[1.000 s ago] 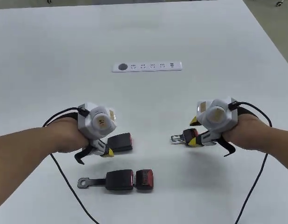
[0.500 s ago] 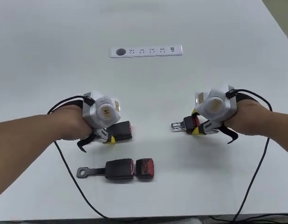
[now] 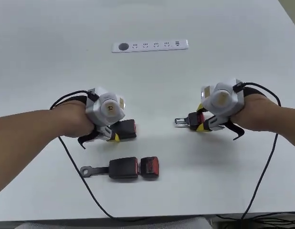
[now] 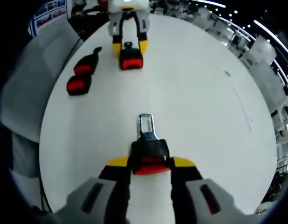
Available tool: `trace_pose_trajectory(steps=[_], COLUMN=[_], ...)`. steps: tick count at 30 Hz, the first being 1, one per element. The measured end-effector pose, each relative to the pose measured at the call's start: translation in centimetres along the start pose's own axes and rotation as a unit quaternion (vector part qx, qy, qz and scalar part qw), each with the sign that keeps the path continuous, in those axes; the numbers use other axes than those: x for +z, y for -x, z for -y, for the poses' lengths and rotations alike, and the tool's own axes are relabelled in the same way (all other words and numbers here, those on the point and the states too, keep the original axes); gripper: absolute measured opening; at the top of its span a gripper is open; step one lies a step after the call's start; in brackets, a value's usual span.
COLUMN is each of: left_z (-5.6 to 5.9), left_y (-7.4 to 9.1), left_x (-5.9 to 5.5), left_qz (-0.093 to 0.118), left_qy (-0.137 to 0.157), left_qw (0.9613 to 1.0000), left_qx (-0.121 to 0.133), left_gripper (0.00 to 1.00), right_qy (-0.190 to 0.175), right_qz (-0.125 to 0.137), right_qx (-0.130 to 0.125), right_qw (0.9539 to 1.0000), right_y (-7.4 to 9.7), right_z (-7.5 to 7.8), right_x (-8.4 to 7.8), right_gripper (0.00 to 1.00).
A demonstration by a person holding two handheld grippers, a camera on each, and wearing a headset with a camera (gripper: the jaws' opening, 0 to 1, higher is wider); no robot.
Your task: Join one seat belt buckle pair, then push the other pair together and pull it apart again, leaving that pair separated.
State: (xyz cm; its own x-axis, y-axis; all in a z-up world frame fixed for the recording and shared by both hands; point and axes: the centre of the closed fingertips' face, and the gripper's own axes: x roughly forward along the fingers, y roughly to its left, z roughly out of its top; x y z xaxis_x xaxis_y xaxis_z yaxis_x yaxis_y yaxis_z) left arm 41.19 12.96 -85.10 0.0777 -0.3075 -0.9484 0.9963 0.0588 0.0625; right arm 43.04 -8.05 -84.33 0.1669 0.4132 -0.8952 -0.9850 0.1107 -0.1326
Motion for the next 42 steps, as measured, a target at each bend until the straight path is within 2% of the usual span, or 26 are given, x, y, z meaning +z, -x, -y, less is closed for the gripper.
trace_pose_trajectory(steps=[14,18,25,30,35,42], left_z=[0.0,0.0,-0.1,-0.4,-0.4,-0.4], left_y=[-0.3,-0.3,-0.4,-0.6,-0.7,-0.8], left_x=[0.0,0.0,0.1,0.0,-0.1,-0.2], left_qz=[-0.002,-0.004,-0.011,-0.012,-0.014,-0.014], left_qy=[-0.014,-0.016,-0.018,-0.016,-0.014,-0.018], left_qw=[0.9999,0.9998,0.9998,0.9998,0.9998,0.9997], left_qx=[-0.007,-0.006,-0.005,-0.008,-0.006,-0.009], left_gripper=[0.33,0.33,0.33,0.33,0.33,0.33], right_qy=[0.009,0.014,0.026,0.020,0.021,0.023], right_qz=[0.023,0.031,0.043,0.047,0.050,0.050], right_qx=[0.004,0.001,0.001,-0.001,0.002,0.003], right_qw=[0.9997,0.9994,0.9987,0.9987,0.9985,0.9985], right_y=[-1.8,-2.6,-4.1,-4.8,-5.1,-5.0], right_z=[-1.6,-1.3,-2.1,-2.1,-2.5,-2.5], right_x=[4.1,5.2,8.1,9.4,10.0,9.9], right_gripper=[0.32,0.32,0.32,0.32,0.32,0.32])
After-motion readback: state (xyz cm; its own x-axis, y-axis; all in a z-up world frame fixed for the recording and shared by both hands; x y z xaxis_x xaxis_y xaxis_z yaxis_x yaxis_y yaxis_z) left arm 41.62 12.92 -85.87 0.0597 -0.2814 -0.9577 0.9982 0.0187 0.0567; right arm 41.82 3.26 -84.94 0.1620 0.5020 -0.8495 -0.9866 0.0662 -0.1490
